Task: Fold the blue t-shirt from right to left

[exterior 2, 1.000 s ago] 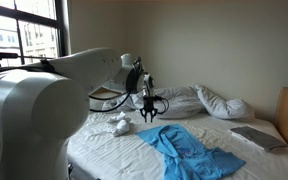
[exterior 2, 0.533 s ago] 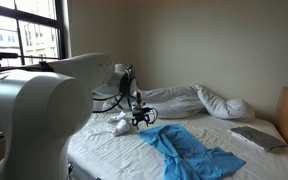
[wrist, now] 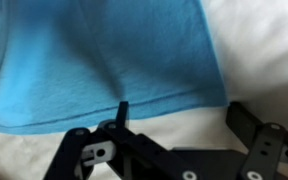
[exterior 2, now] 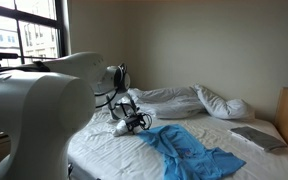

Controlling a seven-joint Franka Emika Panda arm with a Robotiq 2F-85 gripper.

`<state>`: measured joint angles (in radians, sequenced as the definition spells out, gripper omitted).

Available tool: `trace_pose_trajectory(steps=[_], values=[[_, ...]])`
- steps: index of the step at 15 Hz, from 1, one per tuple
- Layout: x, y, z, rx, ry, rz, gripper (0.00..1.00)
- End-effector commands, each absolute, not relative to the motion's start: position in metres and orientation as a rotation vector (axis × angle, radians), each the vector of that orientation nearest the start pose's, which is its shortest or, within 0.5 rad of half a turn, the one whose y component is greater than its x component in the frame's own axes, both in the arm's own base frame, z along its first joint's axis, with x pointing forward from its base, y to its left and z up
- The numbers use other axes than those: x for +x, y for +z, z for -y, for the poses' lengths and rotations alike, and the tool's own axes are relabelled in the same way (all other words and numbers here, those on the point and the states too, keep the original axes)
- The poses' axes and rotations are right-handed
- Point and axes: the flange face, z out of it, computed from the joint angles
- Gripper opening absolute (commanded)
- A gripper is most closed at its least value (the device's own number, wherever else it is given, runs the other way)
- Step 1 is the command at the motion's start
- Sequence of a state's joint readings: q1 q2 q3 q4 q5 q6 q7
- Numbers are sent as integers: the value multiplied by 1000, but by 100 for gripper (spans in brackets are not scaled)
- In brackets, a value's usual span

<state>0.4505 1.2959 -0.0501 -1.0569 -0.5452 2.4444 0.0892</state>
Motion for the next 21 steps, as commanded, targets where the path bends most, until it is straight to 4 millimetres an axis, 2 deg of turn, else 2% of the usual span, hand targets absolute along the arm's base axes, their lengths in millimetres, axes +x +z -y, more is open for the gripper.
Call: trace_pose_trajectory(steps=[1, 7, 11, 16, 19, 20, 21], values=[[674, 38, -299, -3349, -336, 1256, 100], [660, 28, -277, -3466, -272, 1123, 100], [655, 15, -266, -3484, -305, 1107, 100], [654, 4, -263, -3553, -478, 1167, 100], [654, 5, -261, -3605, -521, 1139, 100], [654, 6, -259, -3619, -507, 1147, 75], [653, 6, -257, -3635, -490, 1163, 73]])
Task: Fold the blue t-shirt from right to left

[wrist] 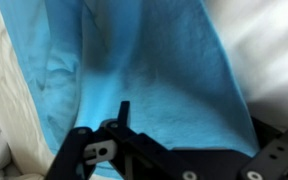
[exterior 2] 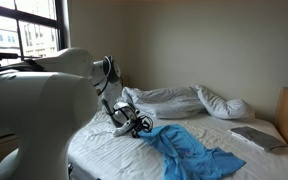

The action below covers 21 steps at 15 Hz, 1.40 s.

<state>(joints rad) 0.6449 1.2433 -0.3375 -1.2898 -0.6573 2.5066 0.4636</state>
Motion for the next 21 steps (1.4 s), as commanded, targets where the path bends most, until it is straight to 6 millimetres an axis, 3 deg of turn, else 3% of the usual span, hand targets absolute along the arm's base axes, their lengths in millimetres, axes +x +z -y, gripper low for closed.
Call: trace_pose_trajectory(steps=[1, 10, 14, 21], values=[[653, 5, -255, 2295, 288, -740, 67], [651, 4, -247, 2270, 213, -718, 8], [652, 5, -245, 2269, 193, -707, 0], [660, 18, -243, 2283, 206, -690, 5]])
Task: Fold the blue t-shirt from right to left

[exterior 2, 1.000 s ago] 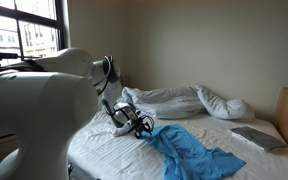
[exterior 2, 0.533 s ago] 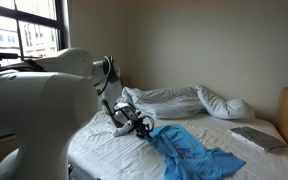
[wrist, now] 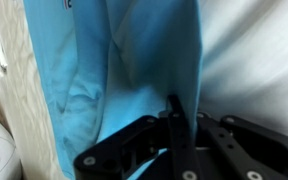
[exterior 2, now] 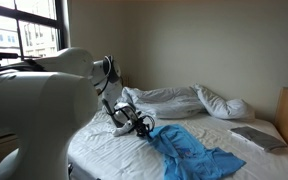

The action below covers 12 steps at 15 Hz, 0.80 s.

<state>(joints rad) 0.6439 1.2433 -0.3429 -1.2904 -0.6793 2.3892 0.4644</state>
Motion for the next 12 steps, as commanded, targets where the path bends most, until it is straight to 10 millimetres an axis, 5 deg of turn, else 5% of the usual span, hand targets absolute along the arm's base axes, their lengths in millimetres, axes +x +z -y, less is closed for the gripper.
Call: trace_pose_trajectory(steps=[1, 6, 12], values=[[664, 27, -240, 2317, 185, -698, 4], [704, 91, -200, 2532, 118, -760, 6], [757, 146, -94, 2787, 43, -901, 5]])
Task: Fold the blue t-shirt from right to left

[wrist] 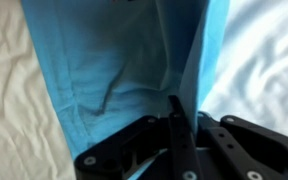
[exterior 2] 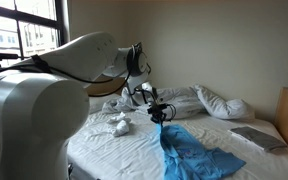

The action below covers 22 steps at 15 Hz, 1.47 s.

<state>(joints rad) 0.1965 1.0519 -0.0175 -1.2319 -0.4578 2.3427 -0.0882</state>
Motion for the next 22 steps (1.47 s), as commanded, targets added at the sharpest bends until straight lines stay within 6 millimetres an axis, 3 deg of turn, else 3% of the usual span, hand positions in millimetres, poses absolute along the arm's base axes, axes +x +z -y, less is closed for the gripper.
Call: trace_pose_trajectory(steps=[1, 5, 13, 16, 22], values=[[762, 147, -78, -3142, -17, 1025, 5], [760, 144, -40, -2978, 224, 950, 4], [723, 127, -37, -2689, 810, 724, 6], [720, 146, -53, -2669, 878, 765, 7], [726, 175, -124, -2891, 903, 1029, 7]])
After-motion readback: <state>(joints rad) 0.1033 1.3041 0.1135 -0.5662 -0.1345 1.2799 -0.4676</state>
